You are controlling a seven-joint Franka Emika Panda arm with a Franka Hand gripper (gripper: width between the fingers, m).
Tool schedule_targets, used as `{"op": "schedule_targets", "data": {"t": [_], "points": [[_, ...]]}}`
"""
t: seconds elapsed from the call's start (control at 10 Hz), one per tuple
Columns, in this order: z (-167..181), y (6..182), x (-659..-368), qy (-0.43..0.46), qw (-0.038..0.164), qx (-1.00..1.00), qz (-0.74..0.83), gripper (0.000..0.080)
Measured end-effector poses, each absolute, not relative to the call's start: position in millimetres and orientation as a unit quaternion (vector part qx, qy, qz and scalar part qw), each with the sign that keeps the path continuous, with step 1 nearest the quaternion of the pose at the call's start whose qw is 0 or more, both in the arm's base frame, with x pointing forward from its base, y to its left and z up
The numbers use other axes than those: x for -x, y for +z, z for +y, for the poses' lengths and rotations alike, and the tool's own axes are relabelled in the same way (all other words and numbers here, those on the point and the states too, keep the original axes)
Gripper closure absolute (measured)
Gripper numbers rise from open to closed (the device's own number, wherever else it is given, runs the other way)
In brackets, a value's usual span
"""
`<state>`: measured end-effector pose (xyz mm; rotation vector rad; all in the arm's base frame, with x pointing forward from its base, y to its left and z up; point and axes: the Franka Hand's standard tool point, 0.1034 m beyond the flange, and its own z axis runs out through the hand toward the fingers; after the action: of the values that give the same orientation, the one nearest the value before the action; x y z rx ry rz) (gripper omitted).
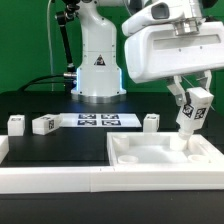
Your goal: Assemble square table
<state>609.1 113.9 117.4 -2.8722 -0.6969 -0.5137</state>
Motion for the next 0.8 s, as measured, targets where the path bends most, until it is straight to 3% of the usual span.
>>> {"op": "schedule_targets", "data": {"t": [0.3,0.5,0.6,0.8], "points": [[115.2,116.1,-636.6,-0.184,0.076,0.951,-0.237,0.0509],[114.4,114.9,-636.1,-0.184,0.075,0.951,-0.238,0.0509],[105.1,115.9,-642.7,-0.228,0.057,0.941,-0.245,0.0509],[93.9,108.1,-641.8,-0.275,0.04,0.931,-0.237,0.0509]]}}
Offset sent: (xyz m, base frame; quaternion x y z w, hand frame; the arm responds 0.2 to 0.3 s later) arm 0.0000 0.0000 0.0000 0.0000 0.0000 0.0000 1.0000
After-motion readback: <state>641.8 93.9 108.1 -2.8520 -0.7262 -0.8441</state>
